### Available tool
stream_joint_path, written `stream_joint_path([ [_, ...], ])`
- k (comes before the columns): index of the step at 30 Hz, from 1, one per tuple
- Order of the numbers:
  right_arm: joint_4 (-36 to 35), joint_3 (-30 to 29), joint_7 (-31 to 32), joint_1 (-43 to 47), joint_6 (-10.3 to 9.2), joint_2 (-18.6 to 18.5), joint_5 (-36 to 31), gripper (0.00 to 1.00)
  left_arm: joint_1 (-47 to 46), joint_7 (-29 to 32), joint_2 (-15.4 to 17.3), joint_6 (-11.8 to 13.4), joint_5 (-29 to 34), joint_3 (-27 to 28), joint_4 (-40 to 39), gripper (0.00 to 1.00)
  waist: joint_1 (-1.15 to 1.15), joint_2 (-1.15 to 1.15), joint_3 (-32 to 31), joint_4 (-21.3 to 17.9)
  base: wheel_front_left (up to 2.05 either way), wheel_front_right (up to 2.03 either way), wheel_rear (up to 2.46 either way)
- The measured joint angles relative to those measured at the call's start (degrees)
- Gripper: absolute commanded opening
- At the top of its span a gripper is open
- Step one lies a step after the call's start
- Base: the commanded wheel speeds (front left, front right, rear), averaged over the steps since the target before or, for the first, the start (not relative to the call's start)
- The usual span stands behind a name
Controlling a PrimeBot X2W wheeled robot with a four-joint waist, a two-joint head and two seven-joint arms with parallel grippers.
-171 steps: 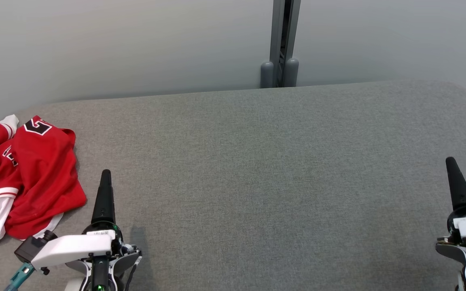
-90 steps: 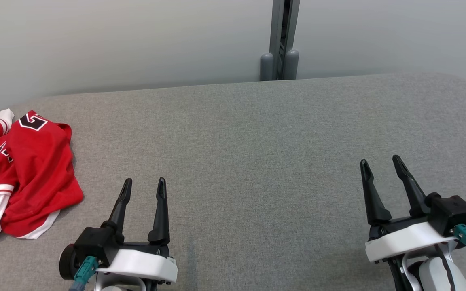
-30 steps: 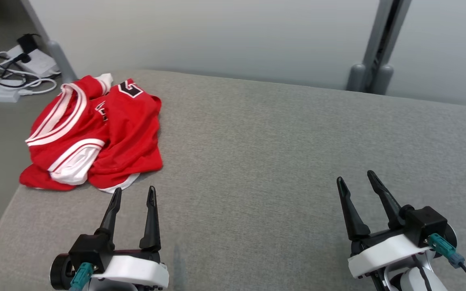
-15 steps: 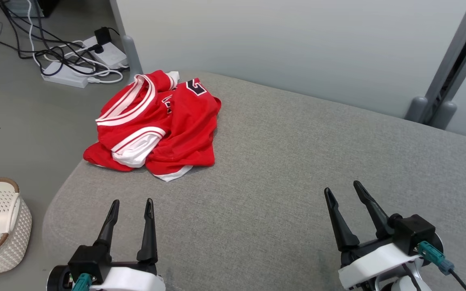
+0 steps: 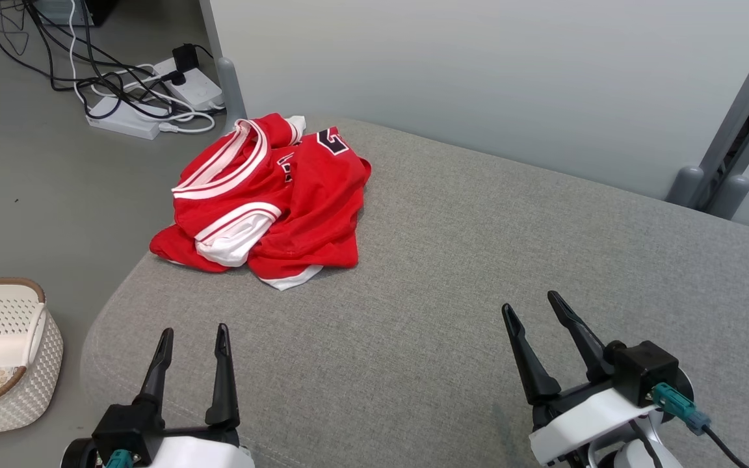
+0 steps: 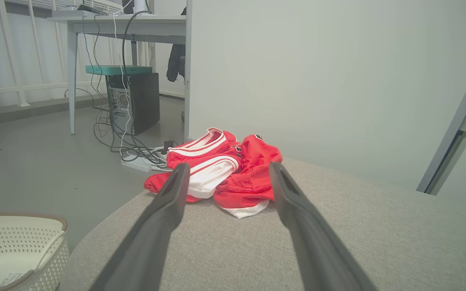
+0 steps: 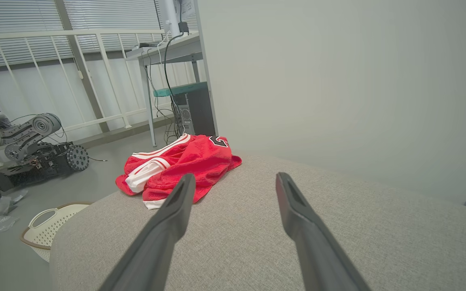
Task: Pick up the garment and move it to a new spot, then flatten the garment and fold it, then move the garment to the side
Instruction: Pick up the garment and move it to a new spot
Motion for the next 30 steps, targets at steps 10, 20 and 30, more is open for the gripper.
stream_joint_path([
  [10,0.1,-0.1,0.0,0.1,0.0,0.0,0.3,1.0,0.1,0.0,0.0,0.2,-0.1,0.3,0.0,1.0,0.0,0.0,-0.7,-0.3,0.0,0.0,0.0],
  [20,-0.3,-1.0,0.0,0.2,0.0,0.0,0.2,1.0,0.1,0.0,0.0,-0.1,-0.5,0.7,0.2,1.0,0.0,0.0,-0.3,-0.4,0.0,0.0,0.0],
  [30,-1.9,-3.1,0.0,-1.6,0.01,0.1,-4.0,1.0,-4.8,0.0,0.0,-5.5,-2.2,5.3,4.9,1.0,0.0,0.0,4.3,-1.3,0.0,0.0,0.0],
])
